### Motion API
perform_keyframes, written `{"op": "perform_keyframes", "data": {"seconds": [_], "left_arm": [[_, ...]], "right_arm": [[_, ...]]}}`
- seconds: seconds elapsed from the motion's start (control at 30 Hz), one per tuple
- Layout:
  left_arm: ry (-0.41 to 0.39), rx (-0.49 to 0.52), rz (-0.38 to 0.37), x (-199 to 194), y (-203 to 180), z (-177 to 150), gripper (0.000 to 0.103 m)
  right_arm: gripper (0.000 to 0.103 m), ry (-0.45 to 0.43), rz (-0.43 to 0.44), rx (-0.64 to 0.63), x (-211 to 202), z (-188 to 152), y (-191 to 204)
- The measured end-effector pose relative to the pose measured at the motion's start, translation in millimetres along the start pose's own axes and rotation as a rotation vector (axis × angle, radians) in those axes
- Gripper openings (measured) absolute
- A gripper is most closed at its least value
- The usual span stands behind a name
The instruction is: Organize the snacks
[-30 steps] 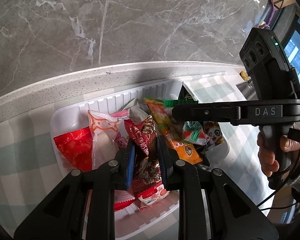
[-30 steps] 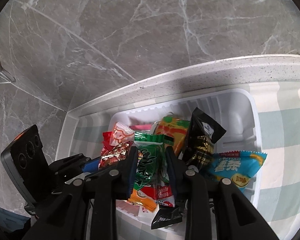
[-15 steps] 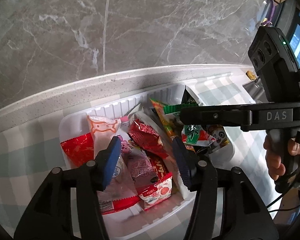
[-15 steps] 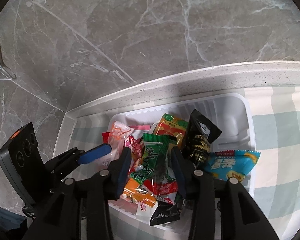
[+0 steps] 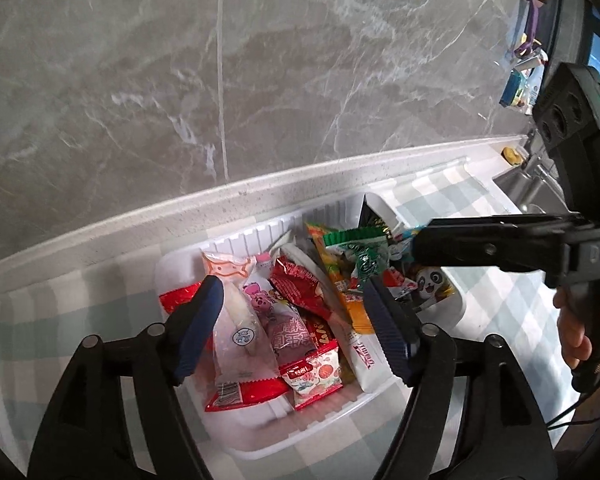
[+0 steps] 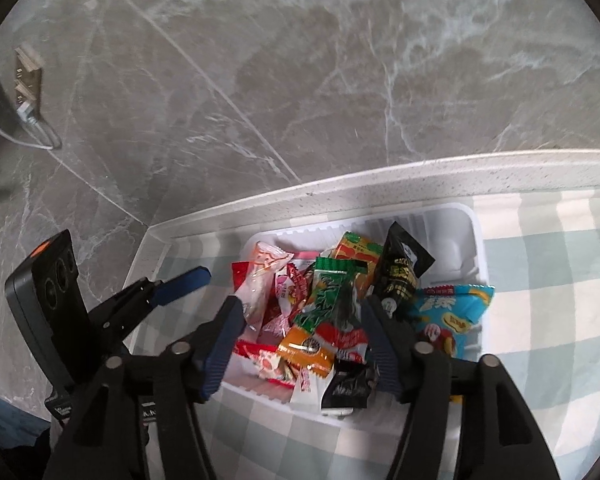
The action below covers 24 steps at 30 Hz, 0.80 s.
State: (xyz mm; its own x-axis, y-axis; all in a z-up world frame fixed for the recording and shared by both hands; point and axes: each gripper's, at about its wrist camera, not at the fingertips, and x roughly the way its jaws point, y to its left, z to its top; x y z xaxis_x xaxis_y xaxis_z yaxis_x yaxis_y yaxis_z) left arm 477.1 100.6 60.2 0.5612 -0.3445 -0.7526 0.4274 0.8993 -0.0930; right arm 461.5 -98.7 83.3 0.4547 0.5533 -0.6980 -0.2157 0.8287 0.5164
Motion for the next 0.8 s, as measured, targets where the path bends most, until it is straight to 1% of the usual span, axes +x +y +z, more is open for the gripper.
{"op": "perform_keyframes", "data": {"seconds": [0.07,0.1,0.2,0.27,0.3,0.37,0.43,0.63,0.8], "left_arm": [[-0.017,0.002,0.016,-11,-4,0,0.077],[-0.025,0.002,0.021,-16,-6,0,0.078],[-0.043,-0.004,0.029,-34,-14,-2,0.085],[-0.053,-0.005,0.032,-47,-22,-5,0.093],[-0.056,-0.007,0.036,-53,-25,-7,0.094],[-0.065,-0.01,0.044,-68,-36,-12,0.095],[-0.076,-0.01,0.05,-82,-48,-18,0.096],[-0.093,0.018,0.078,-125,-90,-42,0.099],[-0.12,0.051,0.094,-158,-122,-57,0.1]], "right_arm": [[0.075,-0.028,-0.02,-0.018,-15,-6,4],[0.077,-0.048,-0.033,-0.033,-25,-10,7],[0.086,-0.095,-0.077,-0.064,-50,-22,15],[0.093,-0.124,-0.105,-0.079,-66,-31,18],[0.094,-0.143,-0.127,-0.092,-77,-37,20],[0.102,-0.169,-0.163,-0.107,-94,-48,24],[0.103,-0.196,-0.187,-0.12,-112,-63,27],[0.103,-0.242,-0.255,-0.143,-153,-106,34],[0.103,-0.281,-0.291,-0.177,-184,-135,46]]}}
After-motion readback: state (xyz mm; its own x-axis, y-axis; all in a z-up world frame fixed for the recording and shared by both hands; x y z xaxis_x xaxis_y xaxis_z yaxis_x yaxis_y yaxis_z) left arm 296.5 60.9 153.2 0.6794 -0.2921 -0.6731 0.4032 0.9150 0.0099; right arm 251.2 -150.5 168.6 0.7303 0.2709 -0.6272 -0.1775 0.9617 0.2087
